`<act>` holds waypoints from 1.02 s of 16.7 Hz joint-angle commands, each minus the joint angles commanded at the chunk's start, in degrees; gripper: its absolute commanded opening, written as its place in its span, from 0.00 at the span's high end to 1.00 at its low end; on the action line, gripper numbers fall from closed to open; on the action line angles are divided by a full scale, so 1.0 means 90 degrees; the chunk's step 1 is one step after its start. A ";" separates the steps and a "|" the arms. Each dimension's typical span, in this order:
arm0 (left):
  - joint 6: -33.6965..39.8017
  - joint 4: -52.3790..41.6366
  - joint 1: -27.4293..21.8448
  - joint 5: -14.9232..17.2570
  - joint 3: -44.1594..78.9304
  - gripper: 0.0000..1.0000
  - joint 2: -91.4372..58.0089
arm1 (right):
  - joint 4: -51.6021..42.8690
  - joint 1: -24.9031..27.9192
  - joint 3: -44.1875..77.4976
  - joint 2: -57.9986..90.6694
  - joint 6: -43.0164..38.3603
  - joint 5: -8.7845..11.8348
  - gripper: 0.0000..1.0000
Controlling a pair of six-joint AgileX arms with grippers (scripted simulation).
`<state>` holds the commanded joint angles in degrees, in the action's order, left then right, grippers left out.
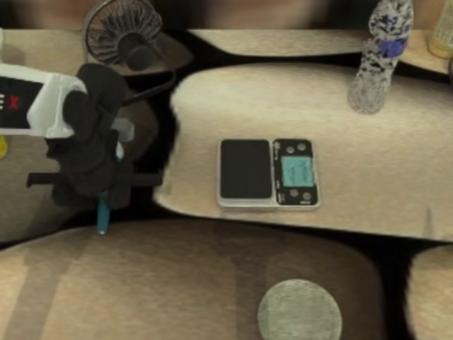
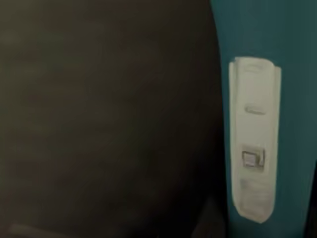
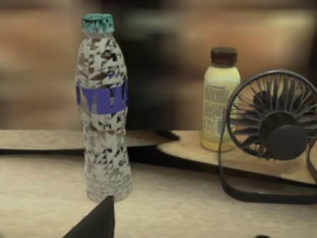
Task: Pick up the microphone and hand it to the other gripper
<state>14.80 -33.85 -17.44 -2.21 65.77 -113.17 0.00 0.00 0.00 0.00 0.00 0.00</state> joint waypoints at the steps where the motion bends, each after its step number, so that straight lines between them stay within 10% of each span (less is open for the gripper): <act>1: -0.0018 0.0070 -0.0002 0.0035 -0.0013 1.00 0.0010 | 0.0000 0.0000 0.0000 0.0000 0.0000 0.0000 0.00; 17: -0.1384 0.7410 0.0270 0.3040 -0.1900 1.00 0.1743 | 0.0000 0.0000 0.0000 0.0000 0.0000 0.0000 0.00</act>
<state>2.34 32.84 -15.01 25.15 48.67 -97.47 0.00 0.00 0.00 0.00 0.00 0.00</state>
